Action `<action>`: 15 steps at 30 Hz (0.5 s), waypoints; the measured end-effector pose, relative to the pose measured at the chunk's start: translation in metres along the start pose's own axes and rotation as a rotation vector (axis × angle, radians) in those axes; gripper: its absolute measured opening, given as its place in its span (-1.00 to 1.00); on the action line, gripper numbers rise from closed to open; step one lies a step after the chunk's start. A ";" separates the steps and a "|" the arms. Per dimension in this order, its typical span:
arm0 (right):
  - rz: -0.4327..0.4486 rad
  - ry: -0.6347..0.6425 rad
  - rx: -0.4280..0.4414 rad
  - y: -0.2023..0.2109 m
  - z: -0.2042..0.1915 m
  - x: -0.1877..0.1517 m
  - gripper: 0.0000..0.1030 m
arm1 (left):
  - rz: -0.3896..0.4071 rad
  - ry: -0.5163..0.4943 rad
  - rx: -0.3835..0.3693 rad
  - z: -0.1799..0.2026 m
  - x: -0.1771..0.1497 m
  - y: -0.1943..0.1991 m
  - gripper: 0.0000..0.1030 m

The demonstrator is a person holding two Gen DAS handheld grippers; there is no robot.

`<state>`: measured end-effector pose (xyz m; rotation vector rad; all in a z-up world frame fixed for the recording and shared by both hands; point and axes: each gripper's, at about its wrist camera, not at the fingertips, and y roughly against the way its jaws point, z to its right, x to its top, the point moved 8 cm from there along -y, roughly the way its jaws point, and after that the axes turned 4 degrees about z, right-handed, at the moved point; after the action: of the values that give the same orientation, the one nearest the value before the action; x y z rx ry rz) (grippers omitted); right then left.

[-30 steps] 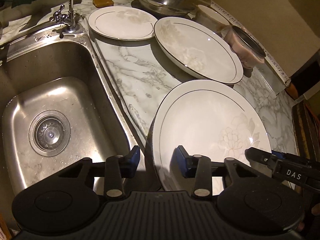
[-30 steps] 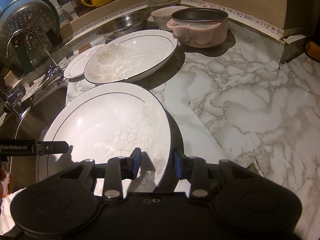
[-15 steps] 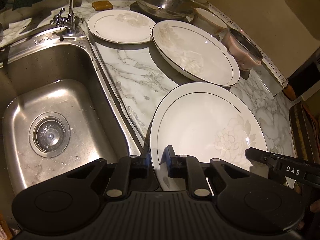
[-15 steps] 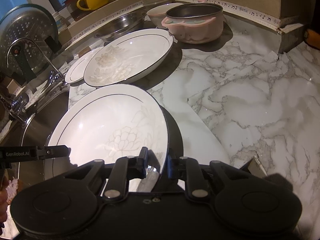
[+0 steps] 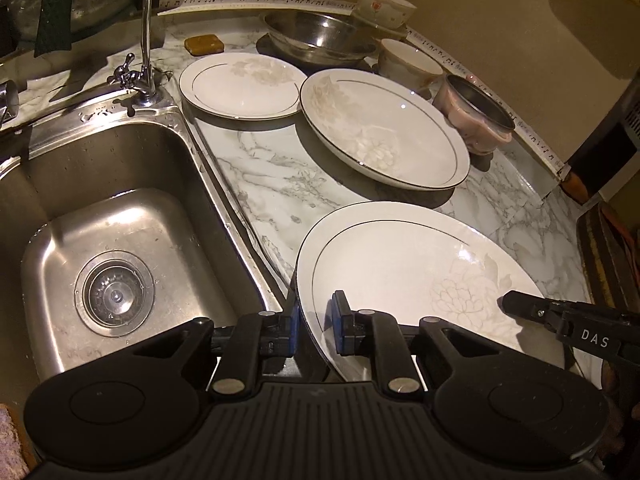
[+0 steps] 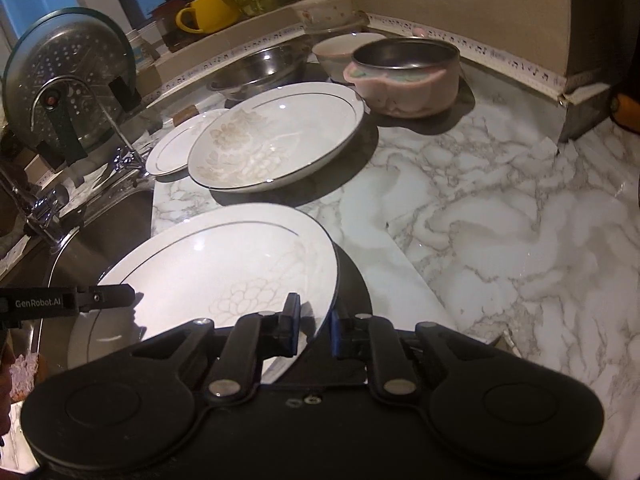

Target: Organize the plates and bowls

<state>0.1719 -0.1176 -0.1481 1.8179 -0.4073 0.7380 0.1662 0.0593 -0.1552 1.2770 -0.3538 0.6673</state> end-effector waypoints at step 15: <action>0.065 0.008 0.004 0.018 -0.009 0.020 -0.70 | 0.083 -0.037 -0.020 0.006 0.026 0.020 -0.71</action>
<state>0.1735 -0.1139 -0.1195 1.8116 -0.4620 0.7915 0.1746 0.0633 -0.1232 1.2620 -0.4446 0.7091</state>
